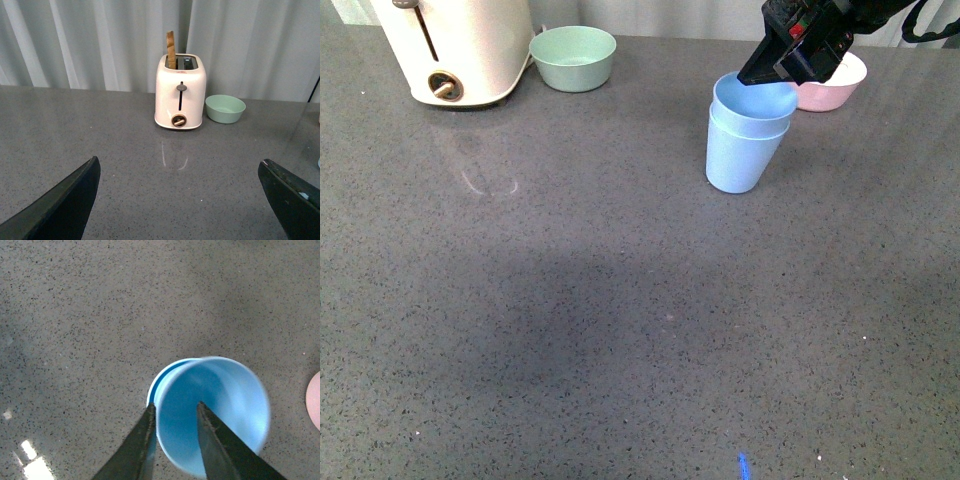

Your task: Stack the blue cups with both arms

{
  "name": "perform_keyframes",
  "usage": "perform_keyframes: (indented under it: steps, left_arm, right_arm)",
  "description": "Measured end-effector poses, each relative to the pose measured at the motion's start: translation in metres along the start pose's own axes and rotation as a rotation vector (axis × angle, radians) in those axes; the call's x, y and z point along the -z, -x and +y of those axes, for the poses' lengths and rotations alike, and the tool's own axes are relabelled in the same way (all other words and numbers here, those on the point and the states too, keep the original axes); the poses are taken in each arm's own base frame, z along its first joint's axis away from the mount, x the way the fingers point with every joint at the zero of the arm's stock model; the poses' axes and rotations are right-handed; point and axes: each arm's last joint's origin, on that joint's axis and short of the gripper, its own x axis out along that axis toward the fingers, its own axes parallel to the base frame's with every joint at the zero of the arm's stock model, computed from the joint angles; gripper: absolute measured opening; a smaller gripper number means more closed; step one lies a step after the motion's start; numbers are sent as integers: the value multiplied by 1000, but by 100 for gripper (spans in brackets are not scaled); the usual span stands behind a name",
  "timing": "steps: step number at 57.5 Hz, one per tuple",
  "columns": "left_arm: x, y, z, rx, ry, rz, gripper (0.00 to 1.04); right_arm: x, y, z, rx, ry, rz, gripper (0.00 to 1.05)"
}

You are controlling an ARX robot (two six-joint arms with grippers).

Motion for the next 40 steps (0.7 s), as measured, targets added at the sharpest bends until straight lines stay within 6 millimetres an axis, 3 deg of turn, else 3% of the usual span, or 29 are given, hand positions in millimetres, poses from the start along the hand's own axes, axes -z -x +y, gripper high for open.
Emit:
perform_keyframes:
  steps: [11,19,26,37,40]
  left_arm:
    - [0,0,0,0,0,0,96]
    - [0,0,0,0,0,0,96]
    - [0,0,0,0,0,0,96]
    - [0,0,0,0,0,0,96]
    - [0,0,0,0,0,0,96]
  right_arm:
    - [1,4,0,22,-1,-22,57]
    - [2,22,-1,59,-18,-84,77]
    - [4,65,-2,147,-90,-225,97]
    - [24,136,17,335,-214,-379,96]
    - [26,146,23,350,-232,-400,96]
